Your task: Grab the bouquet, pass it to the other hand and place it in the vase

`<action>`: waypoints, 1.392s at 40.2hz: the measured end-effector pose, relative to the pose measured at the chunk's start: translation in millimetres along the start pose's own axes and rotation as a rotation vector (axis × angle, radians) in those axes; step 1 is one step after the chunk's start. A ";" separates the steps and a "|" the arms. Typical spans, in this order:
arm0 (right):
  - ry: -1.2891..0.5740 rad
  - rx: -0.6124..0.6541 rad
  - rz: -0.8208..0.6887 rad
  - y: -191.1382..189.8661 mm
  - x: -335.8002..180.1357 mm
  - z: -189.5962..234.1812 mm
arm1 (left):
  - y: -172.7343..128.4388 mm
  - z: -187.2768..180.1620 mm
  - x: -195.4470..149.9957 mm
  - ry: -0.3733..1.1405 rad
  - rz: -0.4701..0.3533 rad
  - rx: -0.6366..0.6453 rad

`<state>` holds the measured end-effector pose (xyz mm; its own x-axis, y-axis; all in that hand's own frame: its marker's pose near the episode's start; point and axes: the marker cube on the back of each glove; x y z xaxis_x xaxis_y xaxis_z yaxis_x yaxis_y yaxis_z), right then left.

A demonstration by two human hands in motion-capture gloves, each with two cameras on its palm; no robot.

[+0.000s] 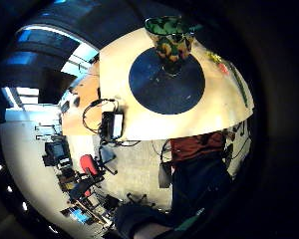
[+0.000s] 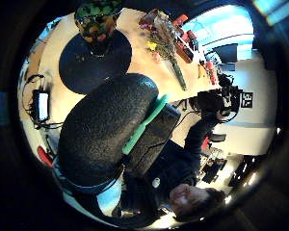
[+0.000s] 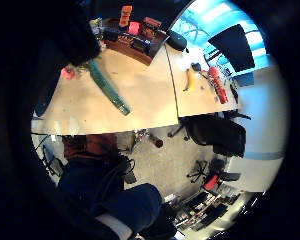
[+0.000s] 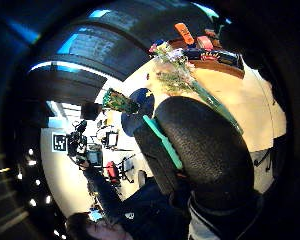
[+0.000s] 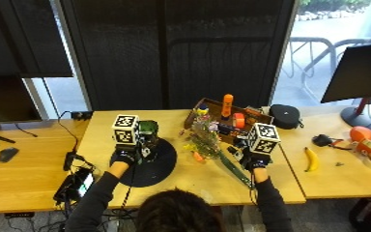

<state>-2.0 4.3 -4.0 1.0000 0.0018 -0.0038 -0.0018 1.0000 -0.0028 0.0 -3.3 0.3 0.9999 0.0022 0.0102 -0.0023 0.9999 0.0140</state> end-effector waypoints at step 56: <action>-0.073 -0.162 0.423 -75.4 72.1 92.4 | -10.6 -7.3 43.6 -0.002 0.139 0.110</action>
<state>70.6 -70.7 88.4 0.9087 0.4163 0.0323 -0.4051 0.8978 -0.1727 43.7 -13.7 -6.7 0.9899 0.1400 0.0219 -0.1416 0.9824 0.1218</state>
